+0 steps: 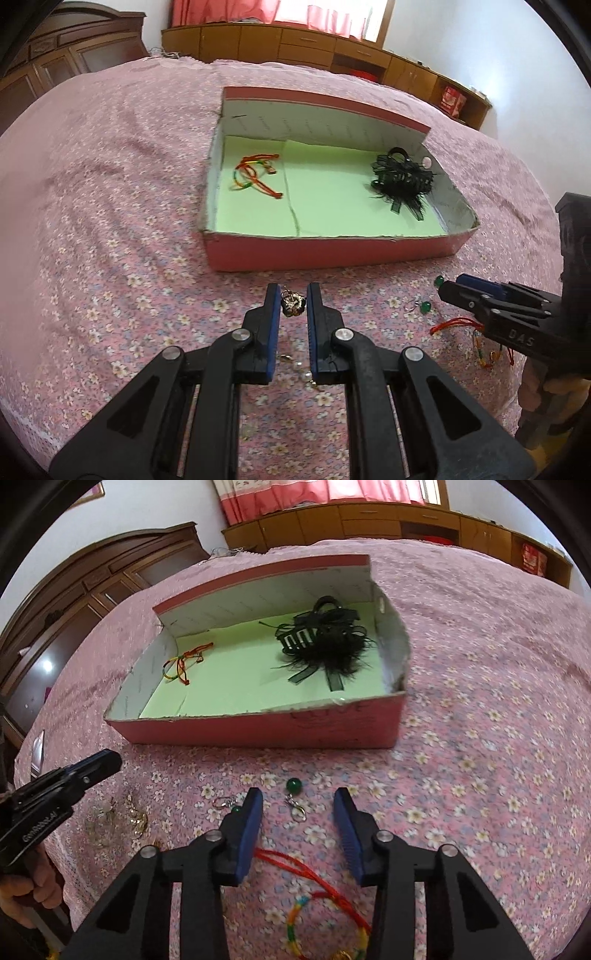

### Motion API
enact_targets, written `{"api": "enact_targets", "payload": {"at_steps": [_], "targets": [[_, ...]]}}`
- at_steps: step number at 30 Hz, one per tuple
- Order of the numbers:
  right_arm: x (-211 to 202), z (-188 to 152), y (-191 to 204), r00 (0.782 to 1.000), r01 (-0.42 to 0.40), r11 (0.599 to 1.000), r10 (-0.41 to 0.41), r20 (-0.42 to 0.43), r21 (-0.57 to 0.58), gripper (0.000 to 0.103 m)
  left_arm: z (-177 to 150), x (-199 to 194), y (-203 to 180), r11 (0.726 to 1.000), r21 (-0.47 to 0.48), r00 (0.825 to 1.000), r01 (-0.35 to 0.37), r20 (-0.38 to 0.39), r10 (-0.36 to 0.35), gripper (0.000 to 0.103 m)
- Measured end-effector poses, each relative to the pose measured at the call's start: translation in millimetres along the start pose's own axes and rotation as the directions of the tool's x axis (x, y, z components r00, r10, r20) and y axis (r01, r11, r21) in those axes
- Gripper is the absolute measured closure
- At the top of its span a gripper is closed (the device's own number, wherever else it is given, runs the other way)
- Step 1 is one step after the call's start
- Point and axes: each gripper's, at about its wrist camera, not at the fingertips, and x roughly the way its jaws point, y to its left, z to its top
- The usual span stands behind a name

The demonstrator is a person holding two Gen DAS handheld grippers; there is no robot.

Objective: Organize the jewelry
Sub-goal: 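Grasp the gold charm with the left tool while the right tool grasps the green bead earring, then carry the gold charm and green earring with both tools into the pink box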

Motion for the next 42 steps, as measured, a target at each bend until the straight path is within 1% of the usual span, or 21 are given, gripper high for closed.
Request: {"api": "enact_targets", "payload": {"at_steps": [3,10,14,15,19,27,42], "targets": [[7.3,3.4,3.8,1.000,0.012,1.000,-0.012,-0.006,-0.014,0.062,-2.2,-1.1,6.5,1.000,-0.016,1.000,0.001,0.000,-0.001,0.097],[19.1,5.3,8.4,0.999,0.046,0.998,-0.047,-0.017,-0.036,0.074,-3.7,-2.4,14.8,0.999,-0.042,1.000,0.007,0.005,-0.006,0.097],[21.9,4.7,11.3,0.998,0.050,0.998,-0.051,-0.020,-0.048,0.089,-3.5,-3.7,15.6,0.999,-0.049,1.000,0.009,0.008,-0.008,0.097],[22.0,5.0,11.9,0.998,0.052,0.997,-0.053,-0.019,-0.051,0.091,-3.4,-4.2,15.5,0.999,-0.049,1.000,0.009,0.009,-0.008,0.097],[18.5,3.5,10.1,0.999,0.035,0.999,-0.036,-0.012,-0.040,0.091,-2.8,-8.1,14.2,0.999,-0.046,1.000,0.006,0.017,-0.005,0.097],[-2.9,-1.2,0.7,1.000,0.010,1.000,-0.009,0.025,-0.009,0.091,-0.5,-18.5,10.5,0.999,-0.036,0.999,0.003,0.038,-0.002,0.097],[-53.3,-1.2,-4.6,0.992,-0.025,1.000,0.023,0.124,0.012,0.092,7.9,-41.1,-2.4,1.000,-0.007,0.996,0.008,0.088,-0.008,0.097]]}}
